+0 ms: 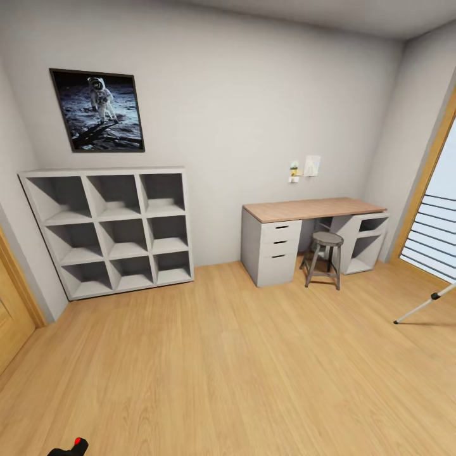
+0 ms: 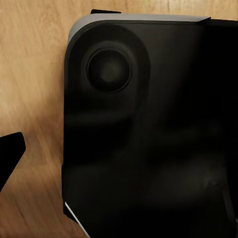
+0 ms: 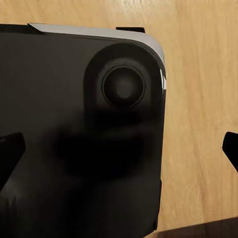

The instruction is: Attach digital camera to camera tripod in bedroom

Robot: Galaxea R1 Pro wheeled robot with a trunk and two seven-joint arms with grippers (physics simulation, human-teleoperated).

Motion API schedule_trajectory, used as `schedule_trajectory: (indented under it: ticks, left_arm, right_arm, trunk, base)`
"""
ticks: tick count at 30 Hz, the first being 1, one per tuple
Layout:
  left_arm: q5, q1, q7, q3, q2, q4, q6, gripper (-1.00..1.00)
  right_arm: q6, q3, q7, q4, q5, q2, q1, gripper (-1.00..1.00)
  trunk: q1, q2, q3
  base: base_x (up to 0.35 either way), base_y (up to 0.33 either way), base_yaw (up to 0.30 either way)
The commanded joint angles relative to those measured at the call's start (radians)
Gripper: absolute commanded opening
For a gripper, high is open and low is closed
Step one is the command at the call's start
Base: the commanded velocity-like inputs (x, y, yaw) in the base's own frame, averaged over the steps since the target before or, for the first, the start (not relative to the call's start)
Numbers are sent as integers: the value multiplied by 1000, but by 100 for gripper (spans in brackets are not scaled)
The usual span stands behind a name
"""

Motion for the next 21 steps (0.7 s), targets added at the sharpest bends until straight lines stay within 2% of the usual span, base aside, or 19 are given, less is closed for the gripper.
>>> schedule_trajectory:
  ticks: [1,8,16,21]
  left_arm:
    - [8,0,0,0,0,-1,-2,100]
    - [8,0,0,0,-1,-1,-2,100]
    - [8,0,0,0,-1,-2,-2,100]
    - [8,0,0,0,-1,-2,-2,100]
  right_arm:
    - [-2,0,0,-1,1,0,0,100]
    - [-4,-1,-2,-1,-2,3,0,100]
    - [-3,0,-1,0,-4,7,0,100]
    - [-3,0,-1,-1,-3,5,0,100]
  trunk:
    - [0,0,-1]
    - [0,0,-1]
    - [0,0,-1]
    - [0,0,-1]
  base:
    - [0,0,0]
    - [0,0,-24]
    - [0,4,-196]
    - [0,137,-127]
